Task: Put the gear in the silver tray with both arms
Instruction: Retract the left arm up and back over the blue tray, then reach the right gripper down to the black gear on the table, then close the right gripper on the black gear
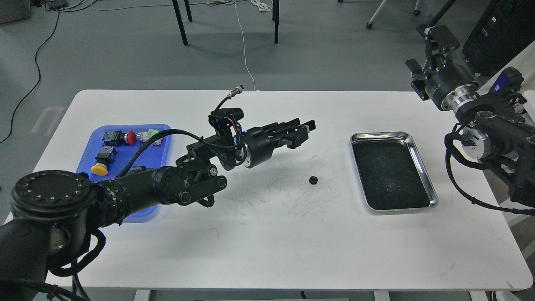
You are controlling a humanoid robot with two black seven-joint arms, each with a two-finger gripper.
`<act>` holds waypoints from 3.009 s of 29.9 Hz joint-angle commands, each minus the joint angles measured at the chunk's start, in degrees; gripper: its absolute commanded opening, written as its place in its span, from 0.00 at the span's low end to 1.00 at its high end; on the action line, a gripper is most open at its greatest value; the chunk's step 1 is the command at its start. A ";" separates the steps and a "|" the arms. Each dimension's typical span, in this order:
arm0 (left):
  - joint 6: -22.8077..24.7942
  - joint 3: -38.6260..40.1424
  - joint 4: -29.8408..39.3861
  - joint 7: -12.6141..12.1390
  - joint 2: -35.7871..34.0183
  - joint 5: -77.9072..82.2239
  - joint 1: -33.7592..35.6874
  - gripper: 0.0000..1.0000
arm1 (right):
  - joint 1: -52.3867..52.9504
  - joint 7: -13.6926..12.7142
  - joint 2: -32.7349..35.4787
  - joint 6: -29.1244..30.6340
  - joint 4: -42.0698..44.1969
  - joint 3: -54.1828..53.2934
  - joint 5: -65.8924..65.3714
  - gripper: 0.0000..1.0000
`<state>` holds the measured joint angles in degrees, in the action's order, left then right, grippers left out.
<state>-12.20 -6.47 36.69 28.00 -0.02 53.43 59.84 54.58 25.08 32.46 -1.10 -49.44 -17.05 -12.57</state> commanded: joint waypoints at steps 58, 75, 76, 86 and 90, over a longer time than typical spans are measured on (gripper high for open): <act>21.78 20.18 -6.28 -11.03 -34.00 -49.04 0.45 0.93 | 36.83 2.42 -15.49 5.41 -11.30 64.76 -47.62 0.89; 21.87 22.19 -6.72 -10.51 -34.26 -49.21 0.54 0.94 | 33.32 2.92 -28.42 5.41 -1.81 74.97 -52.03 0.75; 21.96 22.63 -6.72 -10.51 -34.26 -49.21 0.54 0.94 | 32.88 2.92 -28.77 5.41 -1.20 75.23 -52.03 0.75; 21.96 23.52 -6.72 -10.33 -34.44 -49.21 0.36 0.95 | 28.66 2.92 -32.46 5.76 4.35 75.41 -51.94 0.75; 22.04 23.52 -6.81 -10.24 -34.35 -49.21 0.36 0.95 | 27.95 2.92 -32.46 5.76 5.05 75.49 -51.94 0.71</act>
<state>9.76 17.05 29.93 17.59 -34.43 4.21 60.22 83.07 27.99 0.04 4.63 -44.99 58.40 -64.49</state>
